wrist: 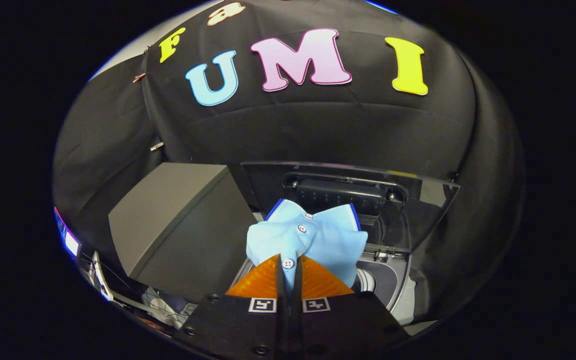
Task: Put the clothes into the washing machine and then close the washing machine lid.
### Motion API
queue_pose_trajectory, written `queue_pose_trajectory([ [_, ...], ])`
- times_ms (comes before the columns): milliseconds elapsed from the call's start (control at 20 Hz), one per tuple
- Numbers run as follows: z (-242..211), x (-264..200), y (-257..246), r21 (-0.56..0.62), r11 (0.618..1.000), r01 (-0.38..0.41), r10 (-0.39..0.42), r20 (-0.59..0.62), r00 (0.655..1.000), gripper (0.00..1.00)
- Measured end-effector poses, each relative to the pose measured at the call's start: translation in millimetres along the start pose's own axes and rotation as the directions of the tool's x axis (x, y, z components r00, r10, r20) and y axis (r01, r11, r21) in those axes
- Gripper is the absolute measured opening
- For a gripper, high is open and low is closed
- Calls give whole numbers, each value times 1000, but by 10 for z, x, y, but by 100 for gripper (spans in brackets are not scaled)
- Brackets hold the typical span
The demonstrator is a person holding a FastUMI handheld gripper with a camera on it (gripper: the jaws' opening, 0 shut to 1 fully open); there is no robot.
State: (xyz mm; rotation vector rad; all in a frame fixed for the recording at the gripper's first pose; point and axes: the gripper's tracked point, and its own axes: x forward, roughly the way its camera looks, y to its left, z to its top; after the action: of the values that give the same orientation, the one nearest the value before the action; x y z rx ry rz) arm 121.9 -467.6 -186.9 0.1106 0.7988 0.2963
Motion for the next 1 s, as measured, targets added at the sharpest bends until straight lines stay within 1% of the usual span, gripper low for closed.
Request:
queue_pose_trajectory([
  [300,-435,379,-190,-32,999,38,-40,-79,996,4],
  [450,-678,568,-288,-46,996,70,-75,-126,989,4],
  [700,-1023,867,-327,-4,992,128,-127,-176,976,4],
  [1000,-1352,1238,-434,-2,988,157,-153,-220,963,4],
])
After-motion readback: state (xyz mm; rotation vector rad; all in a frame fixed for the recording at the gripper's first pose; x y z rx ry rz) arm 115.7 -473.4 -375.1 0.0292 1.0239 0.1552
